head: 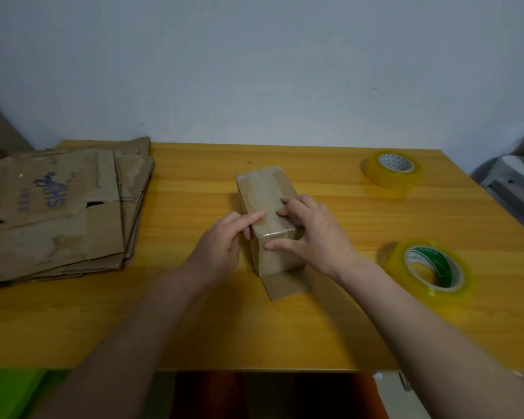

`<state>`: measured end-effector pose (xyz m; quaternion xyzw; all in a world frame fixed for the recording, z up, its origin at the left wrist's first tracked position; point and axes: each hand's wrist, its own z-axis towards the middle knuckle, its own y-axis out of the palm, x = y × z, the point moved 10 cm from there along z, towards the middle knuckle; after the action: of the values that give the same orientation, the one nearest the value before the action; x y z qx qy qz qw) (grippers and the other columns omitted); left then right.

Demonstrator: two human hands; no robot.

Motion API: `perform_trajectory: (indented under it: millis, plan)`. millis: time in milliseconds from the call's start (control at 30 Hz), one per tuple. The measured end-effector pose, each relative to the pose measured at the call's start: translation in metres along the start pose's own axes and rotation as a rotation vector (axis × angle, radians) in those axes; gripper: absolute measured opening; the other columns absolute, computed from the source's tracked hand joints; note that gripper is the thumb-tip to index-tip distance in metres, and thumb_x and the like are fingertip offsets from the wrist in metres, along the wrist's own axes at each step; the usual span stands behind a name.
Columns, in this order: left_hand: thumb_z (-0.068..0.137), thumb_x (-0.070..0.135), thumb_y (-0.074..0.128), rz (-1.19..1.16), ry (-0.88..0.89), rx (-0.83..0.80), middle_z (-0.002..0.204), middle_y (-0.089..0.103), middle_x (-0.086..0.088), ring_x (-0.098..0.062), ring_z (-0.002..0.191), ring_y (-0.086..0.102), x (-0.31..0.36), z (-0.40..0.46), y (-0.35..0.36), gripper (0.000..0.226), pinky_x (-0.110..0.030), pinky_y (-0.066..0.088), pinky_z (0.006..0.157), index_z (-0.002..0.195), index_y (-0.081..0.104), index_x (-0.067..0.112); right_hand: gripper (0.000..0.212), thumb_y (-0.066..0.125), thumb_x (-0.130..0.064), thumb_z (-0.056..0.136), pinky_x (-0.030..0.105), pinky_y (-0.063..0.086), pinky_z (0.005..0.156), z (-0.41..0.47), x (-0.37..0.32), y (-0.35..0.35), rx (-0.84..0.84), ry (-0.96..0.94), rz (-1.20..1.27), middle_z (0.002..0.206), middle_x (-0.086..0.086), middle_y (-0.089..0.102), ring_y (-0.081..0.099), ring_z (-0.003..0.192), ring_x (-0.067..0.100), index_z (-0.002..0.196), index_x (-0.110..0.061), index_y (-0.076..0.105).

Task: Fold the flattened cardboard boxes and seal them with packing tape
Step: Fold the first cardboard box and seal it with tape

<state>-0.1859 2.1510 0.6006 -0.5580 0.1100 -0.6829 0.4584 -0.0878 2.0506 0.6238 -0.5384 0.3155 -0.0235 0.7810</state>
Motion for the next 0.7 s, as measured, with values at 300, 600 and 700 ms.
perform_trajectory:
  millis: [300, 600, 700]
  plan:
    - [0.086, 0.026, 0.037, -0.076, -0.090, 0.053, 0.088, 0.049, 0.007, -0.013, 0.087, 0.049, -0.002, 0.001, -0.002, 0.048, -0.026, 0.042, 0.078, 0.129, 0.059, 0.027, 0.076, 0.069, -0.071, 0.061, 0.035, 0.044, 0.080, 0.001, -0.013, 0.004, 0.094, 0.014, -0.263, 0.118, -0.004, 0.044, 0.044, 0.097, 0.022, 0.114, -0.021, 0.048]
    - [0.079, 0.055, 0.061, 0.040, 0.092, 0.388, 0.116, 0.063, -0.008, -0.010, 0.113, 0.051, 0.014, 0.005, -0.008, 0.056, -0.026, 0.042, 0.095, 0.096, 0.063, 0.002, 0.069, 0.068, -0.062, 0.065, 0.033, 0.054, 0.084, 0.002, 0.019, 0.000, -0.125, -0.126, 0.382, 0.122, -0.008, 0.036, 0.052, 0.100, 0.016, 0.127, -0.036, 0.055]
    - [0.084, 0.065, 0.055, 0.156, 0.202, 0.358, 0.113, 0.066, -0.010, -0.014, 0.112, 0.054, 0.019, 0.006, -0.008, 0.067, -0.018, 0.036, 0.100, 0.104, 0.070, 0.003, 0.077, 0.051, -0.076, 0.072, 0.034, 0.048, 0.090, 0.007, 0.011, 0.007, -0.136, -0.309, 0.022, 0.125, -0.006, 0.030, 0.041, 0.107, 0.013, 0.137, -0.035, 0.048]
